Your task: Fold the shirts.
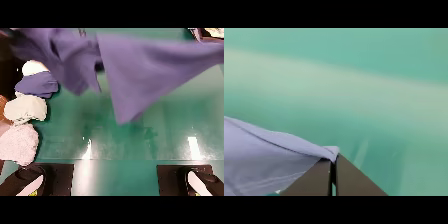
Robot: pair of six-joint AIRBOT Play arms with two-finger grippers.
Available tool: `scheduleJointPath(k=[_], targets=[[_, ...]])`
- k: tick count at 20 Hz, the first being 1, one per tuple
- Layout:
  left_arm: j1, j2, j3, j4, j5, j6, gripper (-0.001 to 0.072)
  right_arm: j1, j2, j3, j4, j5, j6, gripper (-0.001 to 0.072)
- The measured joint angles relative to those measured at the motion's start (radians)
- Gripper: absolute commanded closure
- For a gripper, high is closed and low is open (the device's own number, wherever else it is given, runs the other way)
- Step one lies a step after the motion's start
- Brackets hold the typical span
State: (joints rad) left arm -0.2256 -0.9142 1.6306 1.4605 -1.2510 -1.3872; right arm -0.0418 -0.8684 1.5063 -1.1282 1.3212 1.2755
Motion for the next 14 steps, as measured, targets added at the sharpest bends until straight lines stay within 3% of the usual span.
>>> scheduleJointPath(k=[3,9,14], targets=[[0.0,0.001,-0.255,-0.079,0.021,0.005,0.0684,0.114,-0.004,-0.178,0.001,-0.003,0.011,0.07],[0.0,0.002,-0.709,-0.212,0.155,0.097,0.0683,0.294,-0.005,-0.492,-0.001,-0.075,0.043,0.07],[0.0,0.002,-0.853,-0.193,0.06,0.129,0.0678,0.33,-0.005,-0.613,-0.002,0.007,0.064,0.07]])
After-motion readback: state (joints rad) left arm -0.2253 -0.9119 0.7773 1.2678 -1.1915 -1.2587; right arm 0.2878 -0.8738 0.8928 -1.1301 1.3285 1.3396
